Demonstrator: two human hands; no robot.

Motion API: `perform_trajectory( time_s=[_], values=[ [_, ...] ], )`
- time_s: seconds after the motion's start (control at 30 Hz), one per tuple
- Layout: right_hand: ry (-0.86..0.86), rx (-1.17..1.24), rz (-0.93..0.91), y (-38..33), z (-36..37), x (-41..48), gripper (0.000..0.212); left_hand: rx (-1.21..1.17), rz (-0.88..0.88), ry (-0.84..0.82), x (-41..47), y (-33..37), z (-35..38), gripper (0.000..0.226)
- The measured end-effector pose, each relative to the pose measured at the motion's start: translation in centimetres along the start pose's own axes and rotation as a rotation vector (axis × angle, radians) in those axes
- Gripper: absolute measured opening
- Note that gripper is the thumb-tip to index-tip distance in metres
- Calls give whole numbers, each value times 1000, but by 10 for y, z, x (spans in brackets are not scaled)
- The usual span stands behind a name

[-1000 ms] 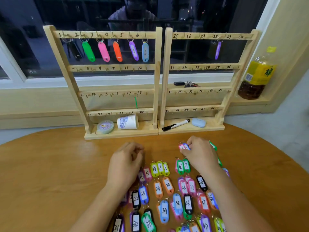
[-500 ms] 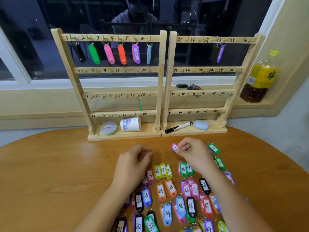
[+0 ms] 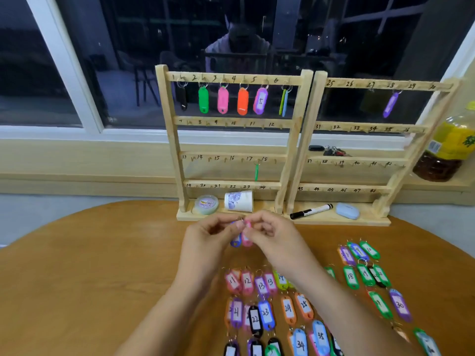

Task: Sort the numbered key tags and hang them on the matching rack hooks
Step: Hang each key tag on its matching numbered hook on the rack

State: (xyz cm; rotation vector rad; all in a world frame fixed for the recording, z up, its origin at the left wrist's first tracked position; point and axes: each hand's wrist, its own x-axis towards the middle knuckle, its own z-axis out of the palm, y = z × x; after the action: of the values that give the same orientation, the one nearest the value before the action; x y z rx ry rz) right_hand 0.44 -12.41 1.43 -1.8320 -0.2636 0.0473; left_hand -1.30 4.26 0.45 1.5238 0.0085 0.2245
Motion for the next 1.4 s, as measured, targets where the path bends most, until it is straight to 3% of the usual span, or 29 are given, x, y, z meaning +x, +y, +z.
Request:
perform_trajectory(
  time_s=[0.27, 0.43, 0.6, 0.87, 1.4],
  values=[
    [46, -8, -198, -37, 50, 51, 11, 268, 158, 102, 33, 28, -59, 9],
    [187, -55, -311, -66, 58, 95, 13, 211, 178, 137, 66, 52, -75, 13],
    [332, -248, -422, -106, 56, 137, 22, 189, 248, 199, 108, 80, -79, 12],
    [421, -688, -647, -132, 57, 164, 18, 254, 330, 309, 156, 109, -74, 6],
    [552, -1161, -922, -134, 57, 174, 12, 201, 238, 216, 159, 105, -78, 9]
  ],
)
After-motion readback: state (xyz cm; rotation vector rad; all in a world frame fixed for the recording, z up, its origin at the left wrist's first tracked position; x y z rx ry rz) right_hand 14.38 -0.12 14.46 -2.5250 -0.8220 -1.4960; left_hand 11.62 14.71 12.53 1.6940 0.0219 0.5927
